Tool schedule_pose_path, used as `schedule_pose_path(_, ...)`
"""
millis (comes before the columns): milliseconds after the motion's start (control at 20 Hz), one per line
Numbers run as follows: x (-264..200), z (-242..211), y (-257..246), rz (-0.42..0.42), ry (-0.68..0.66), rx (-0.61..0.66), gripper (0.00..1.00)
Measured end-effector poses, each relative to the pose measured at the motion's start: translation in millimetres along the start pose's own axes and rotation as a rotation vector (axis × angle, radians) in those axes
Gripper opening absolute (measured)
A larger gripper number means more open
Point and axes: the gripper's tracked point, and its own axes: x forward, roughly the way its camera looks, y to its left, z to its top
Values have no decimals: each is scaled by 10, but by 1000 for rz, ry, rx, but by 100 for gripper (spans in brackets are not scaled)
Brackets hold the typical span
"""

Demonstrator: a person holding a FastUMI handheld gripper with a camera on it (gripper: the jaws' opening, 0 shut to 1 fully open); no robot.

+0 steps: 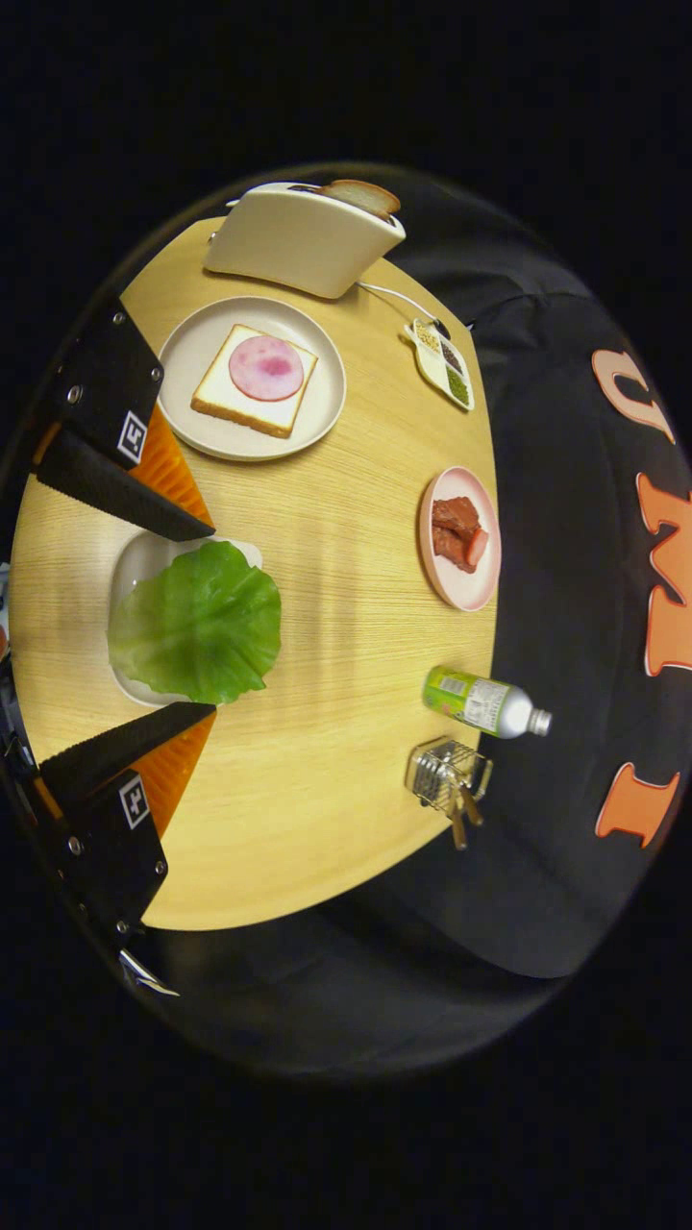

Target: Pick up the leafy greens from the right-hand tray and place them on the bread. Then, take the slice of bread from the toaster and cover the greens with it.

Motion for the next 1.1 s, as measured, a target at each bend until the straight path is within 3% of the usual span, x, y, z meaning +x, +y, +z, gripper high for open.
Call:
schedule_pose_path(400,428,-204,-87,-9,186,13,100)
schedule_pose_path(850,612,-314,-118,2,250,62,99)
schedule_pose_path(1100,636,-323,-29,30,259,83,78)
